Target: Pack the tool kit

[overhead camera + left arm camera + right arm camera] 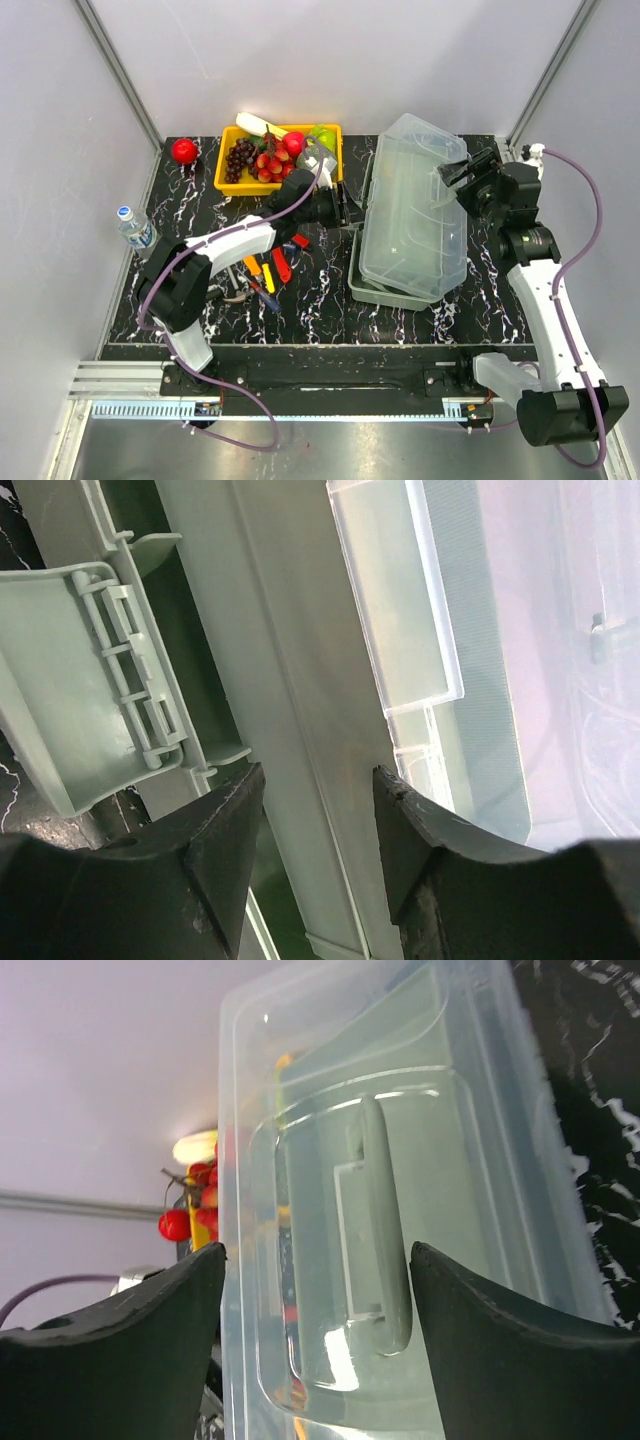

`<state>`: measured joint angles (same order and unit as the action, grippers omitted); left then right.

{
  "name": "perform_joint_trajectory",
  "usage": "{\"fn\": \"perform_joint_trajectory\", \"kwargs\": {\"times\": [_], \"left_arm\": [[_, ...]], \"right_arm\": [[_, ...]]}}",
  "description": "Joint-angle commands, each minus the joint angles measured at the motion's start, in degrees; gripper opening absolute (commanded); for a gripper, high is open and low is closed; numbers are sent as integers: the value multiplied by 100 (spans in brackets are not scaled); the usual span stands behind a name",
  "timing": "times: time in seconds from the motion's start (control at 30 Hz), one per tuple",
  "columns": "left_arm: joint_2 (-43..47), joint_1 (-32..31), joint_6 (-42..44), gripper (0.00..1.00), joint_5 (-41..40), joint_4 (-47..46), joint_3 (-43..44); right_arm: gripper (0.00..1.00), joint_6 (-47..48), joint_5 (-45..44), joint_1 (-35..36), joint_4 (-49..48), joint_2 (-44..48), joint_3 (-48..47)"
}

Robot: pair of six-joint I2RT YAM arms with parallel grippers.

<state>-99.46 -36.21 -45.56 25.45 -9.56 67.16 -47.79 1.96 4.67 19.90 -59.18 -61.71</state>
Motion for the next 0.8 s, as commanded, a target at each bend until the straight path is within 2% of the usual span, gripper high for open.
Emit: {"fn": "perform_joint_trajectory", "kwargs": {"times": [0.0, 0.1, 0.23, 0.33, 0.43, 0.63, 0.77], "left_arm": [[357, -159, 152, 53, 250, -582, 245], [523, -211, 310, 54, 4, -380, 307], [709, -255, 600, 55, -321, -46, 535], [621, -325, 654, 55, -243, 59, 754], [507, -405, 680, 55, -216, 139, 965], [129, -615, 803, 56, -32, 341, 1483], [-248, -747, 970, 60, 99, 499, 1826]], "right_arm": [[82, 366, -994, -27, 689, -76, -639], [84, 734, -1390, -18, 1128, -146, -982], [85, 1744, -1892, -18, 1201, -296, -1597], [86, 2518, -1419, -27, 1235, -594, -2238], [87, 2888, -743, -18, 1306, -753, -2538], [86, 3118, 559, -10, 1429, -902, -2785], [90, 3206, 710, -1, 1429, -806, -2618]]}}
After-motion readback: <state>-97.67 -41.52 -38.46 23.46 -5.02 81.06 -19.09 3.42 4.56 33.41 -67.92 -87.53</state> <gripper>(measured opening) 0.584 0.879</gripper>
